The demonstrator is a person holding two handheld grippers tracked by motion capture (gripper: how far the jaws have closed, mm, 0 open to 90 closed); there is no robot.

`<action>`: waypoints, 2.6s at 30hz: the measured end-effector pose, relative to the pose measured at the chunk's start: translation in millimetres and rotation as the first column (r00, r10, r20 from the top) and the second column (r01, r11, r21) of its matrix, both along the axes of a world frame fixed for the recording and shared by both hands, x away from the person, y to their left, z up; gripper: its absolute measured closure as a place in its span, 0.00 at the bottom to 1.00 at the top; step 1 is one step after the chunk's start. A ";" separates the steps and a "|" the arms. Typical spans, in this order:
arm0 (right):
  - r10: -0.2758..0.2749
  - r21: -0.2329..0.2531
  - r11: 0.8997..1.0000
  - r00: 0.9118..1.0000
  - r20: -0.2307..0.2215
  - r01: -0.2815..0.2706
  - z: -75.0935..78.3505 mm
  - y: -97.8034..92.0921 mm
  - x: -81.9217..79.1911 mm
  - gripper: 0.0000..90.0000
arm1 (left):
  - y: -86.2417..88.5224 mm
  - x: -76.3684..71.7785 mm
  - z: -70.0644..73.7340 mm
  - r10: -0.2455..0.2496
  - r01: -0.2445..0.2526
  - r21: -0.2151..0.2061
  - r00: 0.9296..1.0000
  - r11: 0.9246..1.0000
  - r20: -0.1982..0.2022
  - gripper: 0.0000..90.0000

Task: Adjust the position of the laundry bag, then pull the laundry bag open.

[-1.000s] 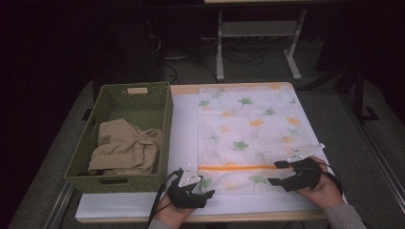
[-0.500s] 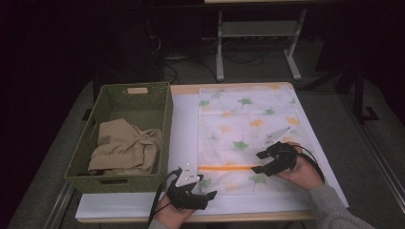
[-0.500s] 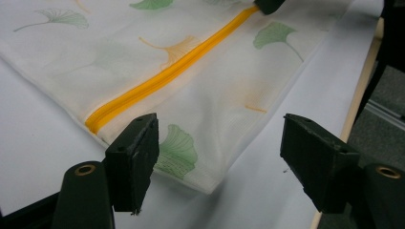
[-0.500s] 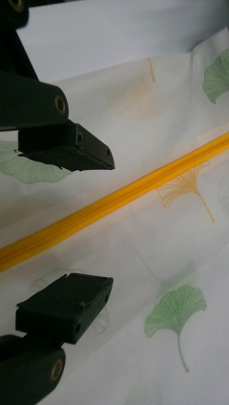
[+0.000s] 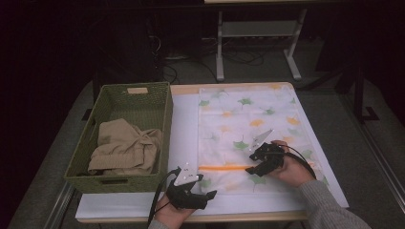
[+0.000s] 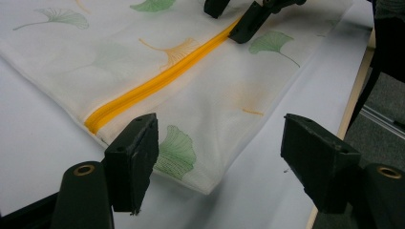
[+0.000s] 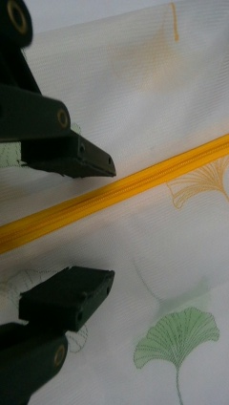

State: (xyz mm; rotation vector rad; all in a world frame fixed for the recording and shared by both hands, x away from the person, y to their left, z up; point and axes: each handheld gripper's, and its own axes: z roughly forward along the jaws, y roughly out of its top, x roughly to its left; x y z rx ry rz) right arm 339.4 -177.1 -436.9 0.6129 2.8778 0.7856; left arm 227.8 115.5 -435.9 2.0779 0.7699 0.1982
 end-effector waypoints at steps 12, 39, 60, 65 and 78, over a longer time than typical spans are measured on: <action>0.033 -0.066 0.997 0.998 -0.050 -0.036 7.0 8.7 12.1 0.90 | 1.4 -0.5 1.0 -0.001 0.001 -0.022 1.000 1.000 -0.002 0.31; 0.121 -0.029 0.992 0.989 -0.088 -0.124 21.2 9.8 -6.6 0.95 | -1.0 -7.4 7.1 -0.038 0.036 -0.097 0.999 0.995 -0.010 0.31; -0.080 0.226 0.971 0.996 -0.030 0.084 28.6 -37.9 -61.3 0.49 | -1.2 -12.5 4.9 -0.053 0.053 -0.086 0.999 0.995 -0.002 0.29; -0.124 0.217 0.968 0.992 -0.006 0.123 26.3 -46.5 -74.6 0.44 | -1.8 -11.3 2.6 -0.057 0.056 -0.079 0.998 0.995 -0.005 0.28; -0.192 0.218 0.958 0.981 0.016 0.184 25.7 -66.1 -96.7 0.37 | -3.6 -14.0 -3.5 -0.059 0.058 -0.062 0.998 0.996 -0.014 0.27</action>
